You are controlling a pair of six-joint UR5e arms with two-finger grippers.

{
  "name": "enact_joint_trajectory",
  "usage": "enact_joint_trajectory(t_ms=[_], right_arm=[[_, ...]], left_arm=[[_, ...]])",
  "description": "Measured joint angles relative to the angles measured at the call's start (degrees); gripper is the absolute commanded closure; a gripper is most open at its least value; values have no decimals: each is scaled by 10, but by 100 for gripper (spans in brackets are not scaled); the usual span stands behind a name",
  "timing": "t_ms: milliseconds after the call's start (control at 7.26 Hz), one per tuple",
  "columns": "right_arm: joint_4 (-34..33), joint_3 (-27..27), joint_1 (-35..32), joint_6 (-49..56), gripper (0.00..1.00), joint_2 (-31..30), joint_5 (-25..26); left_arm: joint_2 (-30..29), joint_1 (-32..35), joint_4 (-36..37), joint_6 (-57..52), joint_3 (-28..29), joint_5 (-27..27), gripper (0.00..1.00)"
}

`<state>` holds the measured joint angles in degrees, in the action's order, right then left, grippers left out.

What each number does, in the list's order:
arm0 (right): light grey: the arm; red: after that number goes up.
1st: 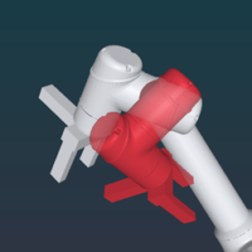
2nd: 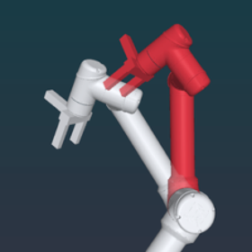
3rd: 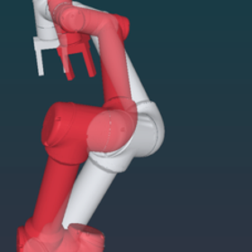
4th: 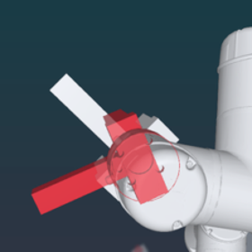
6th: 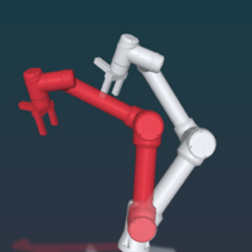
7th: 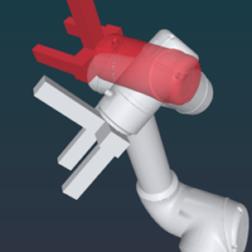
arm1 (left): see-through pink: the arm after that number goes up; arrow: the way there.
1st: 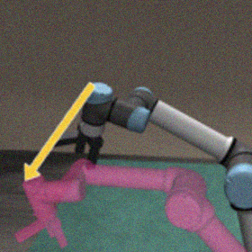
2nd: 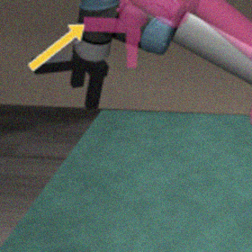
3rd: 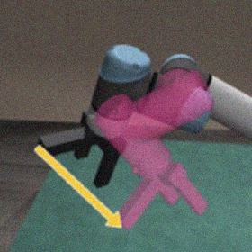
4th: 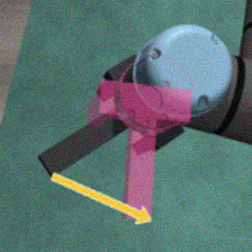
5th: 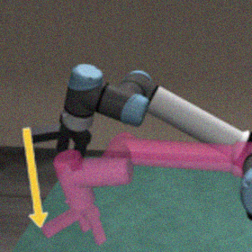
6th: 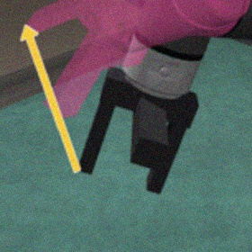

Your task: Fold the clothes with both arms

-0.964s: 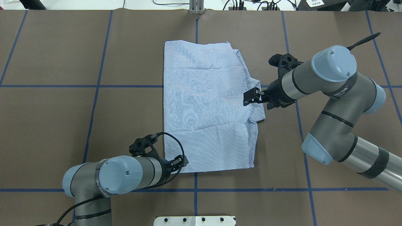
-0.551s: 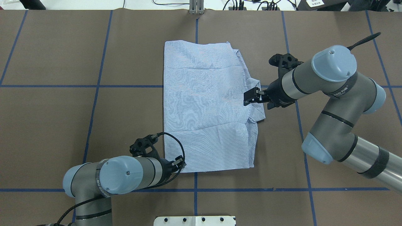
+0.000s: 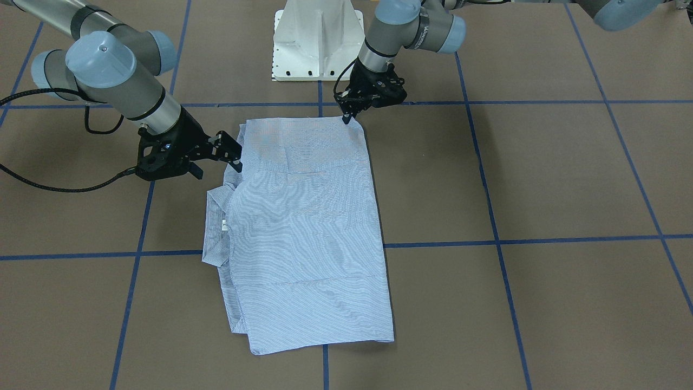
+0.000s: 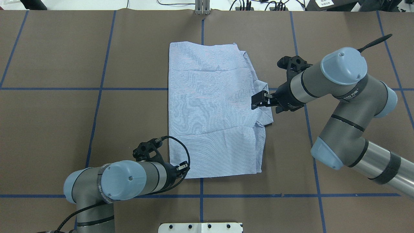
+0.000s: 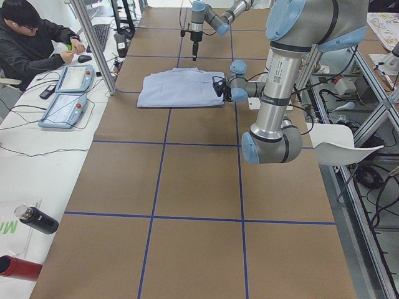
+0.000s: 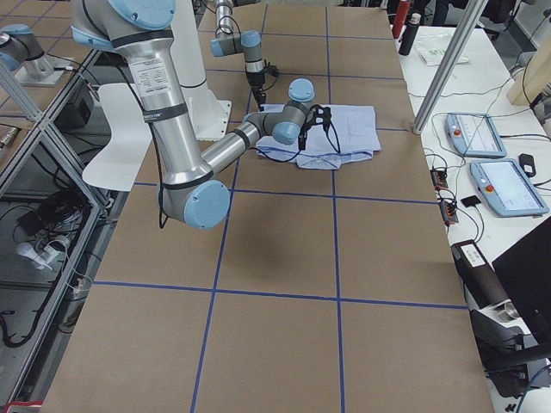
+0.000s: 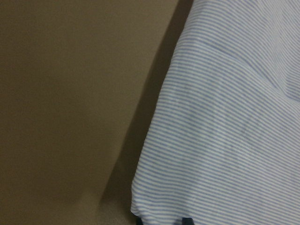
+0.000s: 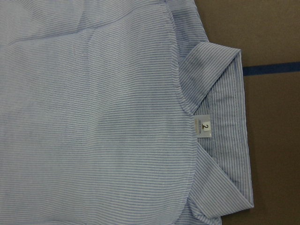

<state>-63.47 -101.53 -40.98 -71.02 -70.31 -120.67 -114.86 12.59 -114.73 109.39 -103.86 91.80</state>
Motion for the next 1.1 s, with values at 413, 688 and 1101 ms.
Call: enact_joint_trajectory(t_ms=[413,688,1101], right_arm=[[-1,-9,22,-83,0,-1,8],[-6,-13,80,-179,0,-3,64],[-96,-41,150,-235,0,-4,132]], left_arm=[[-4,0,31,0,-34,2,100],[-7,0,42,0,-48,3,100],[-8,0,43,0,-50,3,100]])
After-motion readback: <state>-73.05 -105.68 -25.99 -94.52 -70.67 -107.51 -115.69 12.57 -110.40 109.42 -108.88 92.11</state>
